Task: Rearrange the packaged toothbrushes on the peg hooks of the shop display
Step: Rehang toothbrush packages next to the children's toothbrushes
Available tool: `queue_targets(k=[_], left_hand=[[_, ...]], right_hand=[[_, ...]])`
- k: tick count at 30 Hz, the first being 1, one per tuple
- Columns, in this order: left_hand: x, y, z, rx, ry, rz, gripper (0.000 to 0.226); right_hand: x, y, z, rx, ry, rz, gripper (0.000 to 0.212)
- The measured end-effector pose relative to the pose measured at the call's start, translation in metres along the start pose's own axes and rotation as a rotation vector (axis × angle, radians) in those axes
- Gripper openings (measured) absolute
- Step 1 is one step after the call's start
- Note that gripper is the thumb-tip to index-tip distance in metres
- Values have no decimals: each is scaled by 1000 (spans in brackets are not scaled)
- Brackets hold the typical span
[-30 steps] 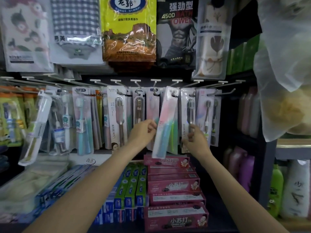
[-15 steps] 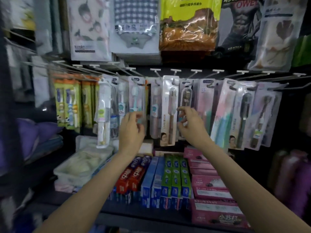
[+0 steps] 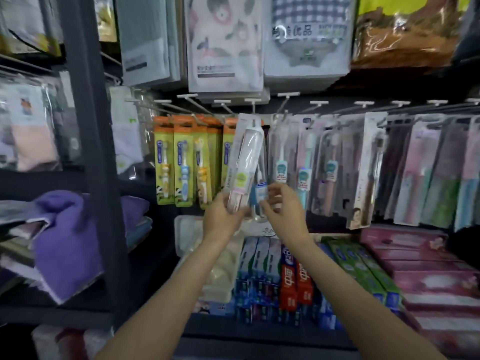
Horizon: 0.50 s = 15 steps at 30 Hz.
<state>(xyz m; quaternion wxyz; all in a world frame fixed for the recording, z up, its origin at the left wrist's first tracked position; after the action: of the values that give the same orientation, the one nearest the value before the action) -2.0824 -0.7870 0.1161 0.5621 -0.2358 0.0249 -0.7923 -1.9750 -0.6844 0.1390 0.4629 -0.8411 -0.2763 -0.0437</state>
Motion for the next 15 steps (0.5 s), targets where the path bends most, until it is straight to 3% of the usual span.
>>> queue_targets(k=[4, 8, 12, 15], left_hand=[[38, -4, -1, -160, -98, 34, 43], [84, -12, 12, -345, -252, 115, 42], [95, -15, 19, -365, -328, 84, 41], [90, -9, 17, -367, -370, 78, 39]], right_hand=[[-15, 9, 4, -119, 18, -70, 47], [-15, 7, -2, -181, 82, -60, 52], [-22, -2, -5, -194, 216, -45, 57], [-37, -6, 7, -319, 147, -64, 60]])
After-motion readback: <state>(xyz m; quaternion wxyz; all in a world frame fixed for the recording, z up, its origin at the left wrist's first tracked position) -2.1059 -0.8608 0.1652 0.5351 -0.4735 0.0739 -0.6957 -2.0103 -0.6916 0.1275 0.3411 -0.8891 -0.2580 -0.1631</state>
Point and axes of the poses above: each hand's wrist, its own y-axis away from the middle knuckle, its own x-axis out of the back of the hand, z = x × y, the point moved 7 cm from there along -y, towards the middle knuckle, and after that the axes turned 9 degrees about x, right-handed, at the moved point
